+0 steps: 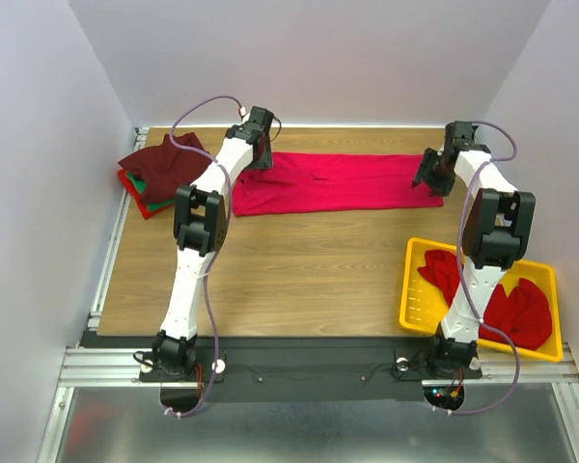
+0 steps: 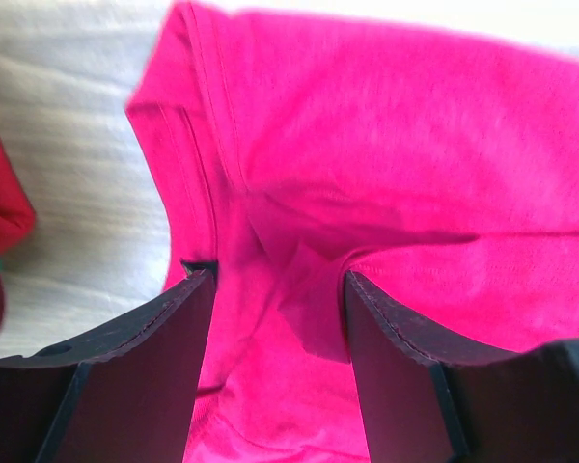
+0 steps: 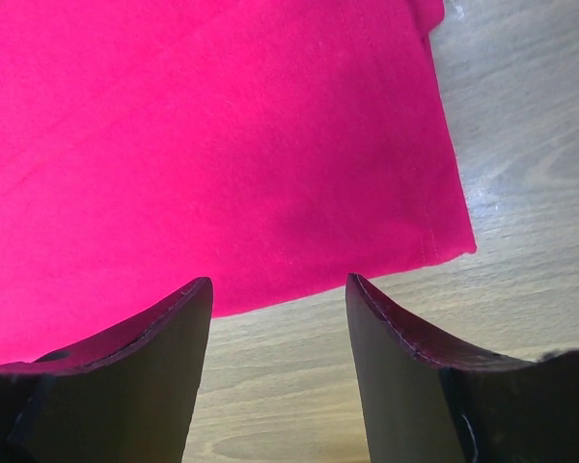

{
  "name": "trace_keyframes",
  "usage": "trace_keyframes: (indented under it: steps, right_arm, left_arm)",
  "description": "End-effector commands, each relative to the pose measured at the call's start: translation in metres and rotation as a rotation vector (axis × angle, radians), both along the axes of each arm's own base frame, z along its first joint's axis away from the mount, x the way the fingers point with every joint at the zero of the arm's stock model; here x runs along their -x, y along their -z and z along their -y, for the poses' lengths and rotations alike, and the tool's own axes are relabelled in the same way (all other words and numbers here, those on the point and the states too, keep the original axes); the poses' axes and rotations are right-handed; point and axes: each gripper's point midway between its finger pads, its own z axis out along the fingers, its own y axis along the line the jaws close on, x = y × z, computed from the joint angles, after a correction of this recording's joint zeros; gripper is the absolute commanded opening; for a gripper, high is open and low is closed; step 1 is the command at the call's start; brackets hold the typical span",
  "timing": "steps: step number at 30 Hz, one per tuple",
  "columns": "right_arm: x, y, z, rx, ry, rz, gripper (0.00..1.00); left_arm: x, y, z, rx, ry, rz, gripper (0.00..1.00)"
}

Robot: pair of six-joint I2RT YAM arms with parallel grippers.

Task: Fold and stack the t-shirts
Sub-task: Fold the tshirt

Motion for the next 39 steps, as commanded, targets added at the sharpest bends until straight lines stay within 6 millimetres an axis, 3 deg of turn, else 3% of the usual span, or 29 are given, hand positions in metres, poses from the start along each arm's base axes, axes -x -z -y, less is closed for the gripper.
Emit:
trace_keyframes:
  steps: [1,9,17,20,21,25,28,32,39]
  right_arm:
    - [-0.001,-0.015,-0.001,0.017,-0.004,0.040,0.63]
    - [0.005,-0.012,-0.001,0.022,-0.001,0.029,0.63]
    - [0.006,-0.013,-0.001,0.021,0.001,0.029,0.63]
    - [0.007,-0.012,-0.001,0.017,0.004,0.026,0.63]
    - [0.007,-0.011,-0.001,0.016,0.004,0.023,0.63]
    - [0.007,-0.010,-0.001,0.013,0.015,0.019,0.63]
    - [0.007,-0.010,-0.001,0.012,0.017,0.020,0.63]
    - [0.007,-0.010,-0.001,0.016,0.016,0.019,0.63]
    - [0.011,-0.006,-0.001,0.016,0.014,0.008,0.63]
  left_arm:
    - [-0.018,-0.028,-0.017,-0.047,-0.037,0.086,0.67]
    - [-0.039,-0.047,-0.039,-0.088,-0.102,0.177,0.69]
    - [-0.053,-0.081,-0.060,-0.086,-0.182,0.286,0.71]
    - [-0.050,-0.097,-0.052,-0.046,-0.145,0.309,0.70]
    - [-0.048,-0.099,-0.041,-0.015,-0.112,0.308,0.71]
    - [-0.020,-0.079,-0.016,0.027,-0.015,0.220,0.73]
    - [0.010,-0.044,0.001,0.074,0.044,0.132,0.76]
    - [0.022,-0.042,0.007,0.117,0.061,0.126,0.76]
    - [0.021,-0.041,0.010,0.135,0.075,0.124,0.76]
